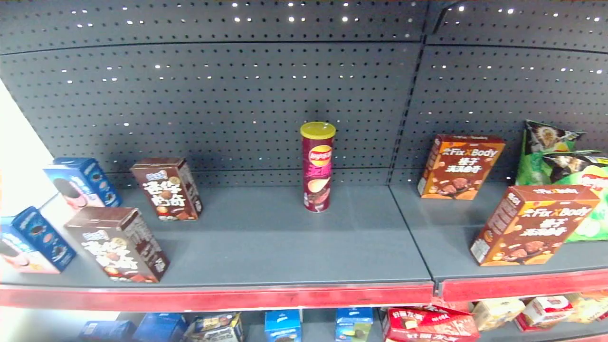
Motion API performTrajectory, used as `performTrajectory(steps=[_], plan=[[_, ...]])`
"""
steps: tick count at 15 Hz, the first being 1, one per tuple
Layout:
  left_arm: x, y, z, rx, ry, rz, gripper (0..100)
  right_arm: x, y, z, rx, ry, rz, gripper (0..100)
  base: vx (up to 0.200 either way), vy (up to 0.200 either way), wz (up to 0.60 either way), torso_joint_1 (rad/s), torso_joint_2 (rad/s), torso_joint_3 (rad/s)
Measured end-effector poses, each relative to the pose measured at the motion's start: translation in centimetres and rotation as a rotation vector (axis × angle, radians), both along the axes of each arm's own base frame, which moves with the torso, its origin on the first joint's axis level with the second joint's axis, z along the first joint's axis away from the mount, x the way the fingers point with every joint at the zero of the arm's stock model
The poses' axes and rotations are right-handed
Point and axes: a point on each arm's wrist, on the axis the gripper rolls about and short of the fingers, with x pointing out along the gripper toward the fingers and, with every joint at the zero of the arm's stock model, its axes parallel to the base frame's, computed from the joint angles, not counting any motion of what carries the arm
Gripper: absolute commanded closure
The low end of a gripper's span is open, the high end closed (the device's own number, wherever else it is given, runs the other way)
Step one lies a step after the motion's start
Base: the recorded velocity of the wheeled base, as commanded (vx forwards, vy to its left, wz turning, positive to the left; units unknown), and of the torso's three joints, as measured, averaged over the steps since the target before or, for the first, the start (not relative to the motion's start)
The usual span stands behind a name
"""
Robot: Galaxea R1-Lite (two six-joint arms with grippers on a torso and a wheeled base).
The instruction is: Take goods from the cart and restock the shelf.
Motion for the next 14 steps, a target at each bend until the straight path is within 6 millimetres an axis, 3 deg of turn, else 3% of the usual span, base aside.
performTrajectory(steps=[14], plan=[[0.0,0.0,0.0,0.0,0.0,0.0,0,0.0,0.0,0.0,-0.007,0.0,0.004,0,0.0,0.0,-0.6,0.004,0.0,0.001]])
